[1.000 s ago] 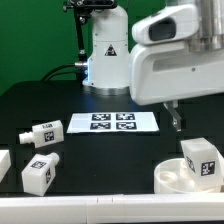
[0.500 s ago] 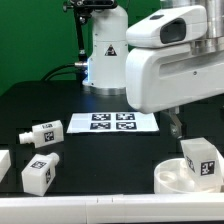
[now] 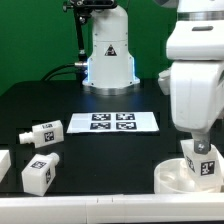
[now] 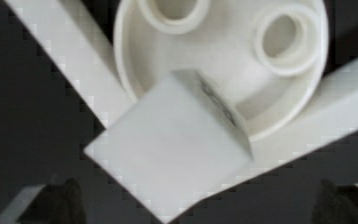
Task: Assemble stool
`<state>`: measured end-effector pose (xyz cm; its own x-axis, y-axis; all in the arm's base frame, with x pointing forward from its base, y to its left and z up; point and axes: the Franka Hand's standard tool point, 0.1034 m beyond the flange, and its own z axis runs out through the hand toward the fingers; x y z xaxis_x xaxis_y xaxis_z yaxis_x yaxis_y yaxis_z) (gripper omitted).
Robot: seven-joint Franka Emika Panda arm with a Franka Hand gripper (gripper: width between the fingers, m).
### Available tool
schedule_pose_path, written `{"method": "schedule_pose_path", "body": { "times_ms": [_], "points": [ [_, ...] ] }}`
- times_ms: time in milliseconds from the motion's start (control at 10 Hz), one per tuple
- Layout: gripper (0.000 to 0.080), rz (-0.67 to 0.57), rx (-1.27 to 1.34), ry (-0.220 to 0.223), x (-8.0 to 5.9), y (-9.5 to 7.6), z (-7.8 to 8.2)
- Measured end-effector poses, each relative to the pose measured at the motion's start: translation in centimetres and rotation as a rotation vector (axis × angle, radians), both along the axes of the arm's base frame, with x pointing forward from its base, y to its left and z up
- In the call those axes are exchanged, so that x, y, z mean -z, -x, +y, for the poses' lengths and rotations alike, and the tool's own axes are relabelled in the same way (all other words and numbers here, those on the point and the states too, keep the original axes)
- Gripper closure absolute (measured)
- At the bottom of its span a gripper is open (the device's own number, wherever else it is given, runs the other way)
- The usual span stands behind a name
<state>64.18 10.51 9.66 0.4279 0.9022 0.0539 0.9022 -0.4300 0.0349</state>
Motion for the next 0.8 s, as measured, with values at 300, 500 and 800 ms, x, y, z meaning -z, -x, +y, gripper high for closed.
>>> {"method": "schedule_pose_path", "body": {
  "times_ms": [300, 500, 800],
  "points": [
    [0.0151, 0.005, -0.316, 0.067, 1.7, -0.4, 0.3],
    [0.0151, 0.009, -0.314, 0.065, 2.0, -0.3, 0.2],
    [0.0437, 0.012, -0.232, 0.06, 2.1, -0.2, 0.2]
  ]
}}
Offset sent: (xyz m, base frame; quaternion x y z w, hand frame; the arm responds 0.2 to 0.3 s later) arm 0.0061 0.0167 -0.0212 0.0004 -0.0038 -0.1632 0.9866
